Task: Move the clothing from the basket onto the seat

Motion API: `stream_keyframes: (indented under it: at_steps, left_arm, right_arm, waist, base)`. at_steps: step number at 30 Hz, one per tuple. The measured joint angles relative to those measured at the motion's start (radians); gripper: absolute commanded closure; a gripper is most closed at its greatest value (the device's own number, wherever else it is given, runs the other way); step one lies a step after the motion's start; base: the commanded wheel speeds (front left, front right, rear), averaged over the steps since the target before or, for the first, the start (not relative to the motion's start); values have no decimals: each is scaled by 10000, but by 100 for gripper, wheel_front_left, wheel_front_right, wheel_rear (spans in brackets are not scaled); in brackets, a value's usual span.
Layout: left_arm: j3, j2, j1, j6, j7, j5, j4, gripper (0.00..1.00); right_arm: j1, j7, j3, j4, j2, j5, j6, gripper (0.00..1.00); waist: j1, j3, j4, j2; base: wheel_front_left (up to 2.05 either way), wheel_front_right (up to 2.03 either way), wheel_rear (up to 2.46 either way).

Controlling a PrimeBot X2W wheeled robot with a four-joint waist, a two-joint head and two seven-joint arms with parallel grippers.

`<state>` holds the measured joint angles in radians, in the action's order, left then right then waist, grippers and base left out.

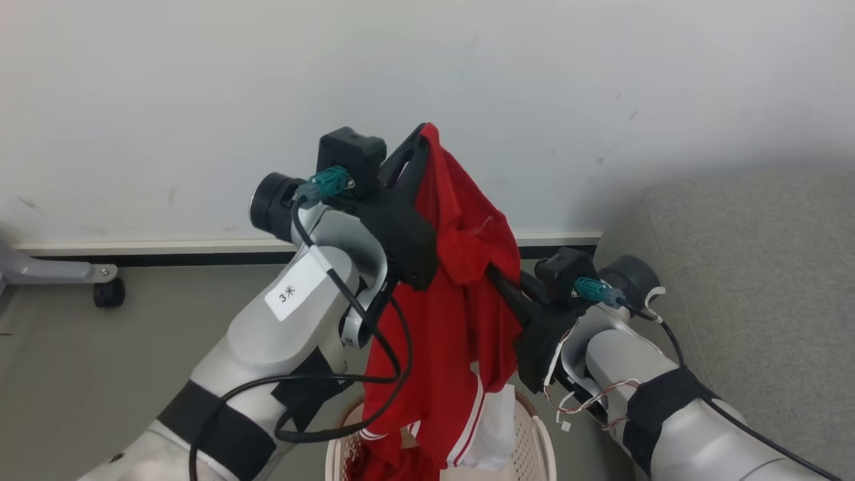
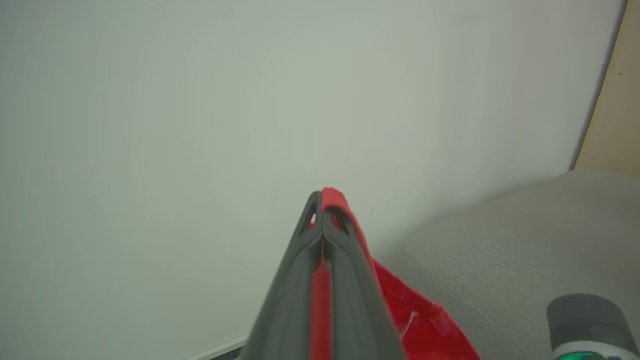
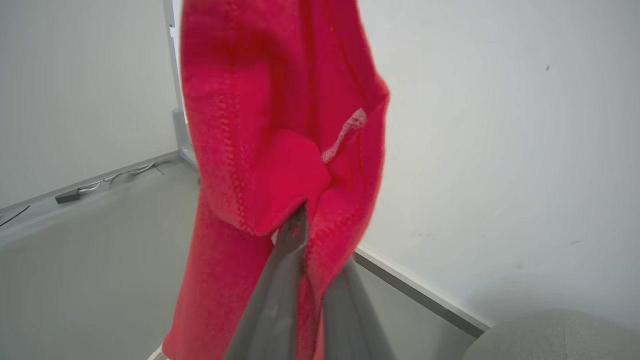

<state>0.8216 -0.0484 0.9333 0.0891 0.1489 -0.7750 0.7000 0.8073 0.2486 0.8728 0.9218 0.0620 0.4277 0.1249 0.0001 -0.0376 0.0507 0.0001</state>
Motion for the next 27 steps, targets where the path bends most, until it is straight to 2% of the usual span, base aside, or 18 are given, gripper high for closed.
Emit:
stream_keyframes:
  at_steps: [1, 2, 3, 13, 19, 27]
  left_arm:
    - [-19, -56, -93, 0, 27, -94, 50, 51]
    - [-61, -107, -204, 2, 44, -173, 92, 10]
    - [-113, -142, -317, 2, 100, -244, 142, 0]
    - [-274, -270, -1116, -12, 522, -370, 247, 0]
    - [0, -303, -1998, -198, 658, -393, 73, 0]
    - [314, -291, -2936, -199, 828, -309, -374, 0]
  right_arm:
    - [74, 2, 19, 4, 4, 27, 0, 100]
    - [148, 4, 38, 6, 17, 44, 0, 100]
    - [236, 4, 44, 6, 56, 50, 0, 100]
    - [870, 6, -180, -173, 1041, 311, 0, 100]
    - [1218, 6, -324, -468, 1626, 378, 0, 100]
    - [1476, 8, -474, -734, 2383, 418, 0, 100]
  waist:
    - [0, -3, -63, 0]
    - [0, -6, -130, 0]
    - [0, -9, -202, 0]
    - [0, -44, -916, 0]
    - [0, -60, -1446, 0]
    - [0, -56, -2232, 0]
  base:
    - [0, 0, 0]
    - [0, 0, 0]
    - [0, 0, 0]
    - [0, 0, 0]
    - [0, 0, 0]
    - [0, 0, 0]
